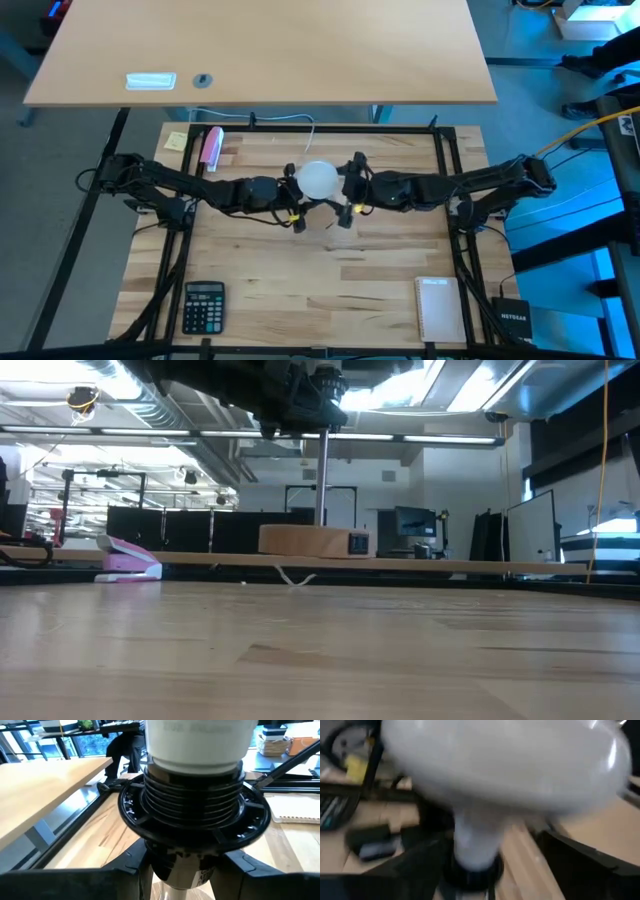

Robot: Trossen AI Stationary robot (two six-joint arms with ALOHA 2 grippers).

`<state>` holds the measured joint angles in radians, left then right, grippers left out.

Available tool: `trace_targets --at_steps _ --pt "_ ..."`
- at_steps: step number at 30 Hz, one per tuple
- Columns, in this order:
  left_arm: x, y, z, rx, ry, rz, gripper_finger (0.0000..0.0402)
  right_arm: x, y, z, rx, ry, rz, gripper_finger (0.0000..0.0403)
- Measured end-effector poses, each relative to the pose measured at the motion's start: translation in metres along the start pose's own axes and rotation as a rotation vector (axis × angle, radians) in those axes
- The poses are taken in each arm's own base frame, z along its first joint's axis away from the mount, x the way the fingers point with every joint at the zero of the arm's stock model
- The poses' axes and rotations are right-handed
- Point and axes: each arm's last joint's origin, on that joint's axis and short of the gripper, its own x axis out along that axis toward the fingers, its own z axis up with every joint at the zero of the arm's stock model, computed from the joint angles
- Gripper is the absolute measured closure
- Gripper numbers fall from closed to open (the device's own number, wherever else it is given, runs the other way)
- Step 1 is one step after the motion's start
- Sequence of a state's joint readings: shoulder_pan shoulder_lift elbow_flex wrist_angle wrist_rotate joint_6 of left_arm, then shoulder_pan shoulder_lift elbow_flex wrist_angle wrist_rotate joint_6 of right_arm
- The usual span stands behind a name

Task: Screw lightbulb
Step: Insert the white lightbulb into the brown lamp

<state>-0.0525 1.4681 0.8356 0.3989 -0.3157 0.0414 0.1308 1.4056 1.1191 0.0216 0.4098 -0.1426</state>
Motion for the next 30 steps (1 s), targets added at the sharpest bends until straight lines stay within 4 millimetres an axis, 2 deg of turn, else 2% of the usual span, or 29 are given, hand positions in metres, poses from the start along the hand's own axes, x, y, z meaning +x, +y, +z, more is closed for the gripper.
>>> trace_targets --at_steps 3,7,10,15,21,27,30 --pt "0.000 0.000 -0.001 0.002 -0.008 -0.012 0.0272 -0.017 -0.004 -0.003 0.013 0.089 0.040 0.0044" --pt "-0.001 0.004 -0.011 -0.009 -0.024 -0.034 0.0272 -0.031 -0.005 -0.014 0.034 0.211 0.070 0.0034" --pt "0.001 0.007 -0.021 -0.015 -0.034 -0.039 0.0272 -0.032 0.004 -0.029 0.044 0.233 0.087 0.0033" --pt "0.012 0.005 -0.040 -0.018 0.005 -0.054 0.0272 -0.027 0.018 -0.057 0.089 0.139 0.090 0.0032" --pt "0.024 0.002 -0.052 -0.013 -0.003 -0.051 0.0271 -0.025 0.021 -0.080 0.121 0.098 0.062 0.0032" --pt "0.026 0.007 -0.061 -0.015 0.060 -0.039 0.0217 -0.024 0.019 -0.079 0.085 0.080 0.019 0.0031" --pt "0.025 0.008 -0.056 -0.022 0.035 -0.037 0.0191 -0.024 0.019 -0.079 0.080 0.076 0.020 0.0031"
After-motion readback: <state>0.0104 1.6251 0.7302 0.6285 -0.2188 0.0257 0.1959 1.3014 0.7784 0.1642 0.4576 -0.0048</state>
